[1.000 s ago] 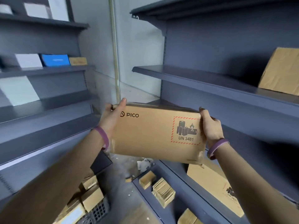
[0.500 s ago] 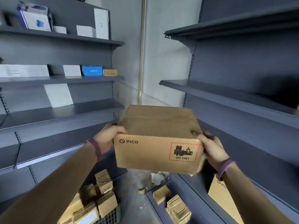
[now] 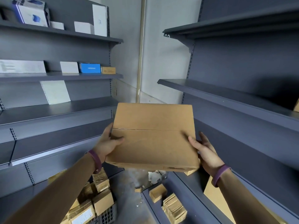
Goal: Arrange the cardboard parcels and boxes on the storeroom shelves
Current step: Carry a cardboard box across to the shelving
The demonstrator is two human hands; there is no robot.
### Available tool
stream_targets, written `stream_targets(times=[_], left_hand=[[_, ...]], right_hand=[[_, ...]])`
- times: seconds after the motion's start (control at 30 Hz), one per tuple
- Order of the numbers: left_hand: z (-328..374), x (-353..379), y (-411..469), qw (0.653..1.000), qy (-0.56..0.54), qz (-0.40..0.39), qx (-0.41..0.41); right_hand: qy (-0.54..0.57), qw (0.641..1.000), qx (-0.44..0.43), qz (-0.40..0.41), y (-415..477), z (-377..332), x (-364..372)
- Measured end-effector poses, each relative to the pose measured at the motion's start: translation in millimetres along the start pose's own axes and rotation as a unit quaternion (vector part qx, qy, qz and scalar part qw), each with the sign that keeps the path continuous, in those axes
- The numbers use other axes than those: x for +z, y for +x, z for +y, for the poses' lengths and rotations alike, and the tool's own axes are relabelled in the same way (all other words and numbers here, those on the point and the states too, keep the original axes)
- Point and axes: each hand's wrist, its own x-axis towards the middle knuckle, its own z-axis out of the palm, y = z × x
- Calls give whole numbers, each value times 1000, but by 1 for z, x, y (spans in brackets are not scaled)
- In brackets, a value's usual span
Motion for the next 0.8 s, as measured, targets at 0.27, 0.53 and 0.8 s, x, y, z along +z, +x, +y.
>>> stream_targets(times=[0.27, 0.53, 0.8], left_hand=[[1, 0, -14, 1000, 23, 4, 20], [36, -10, -19, 994, -43, 75, -63], [53, -22, -29, 992, -19, 35, -117]], right_hand=[[-122, 988, -41, 84, -2, -2, 11], [-132, 987, -58, 72, -17, 20, 8], [-113, 987, -116, 11, -32, 9, 21]])
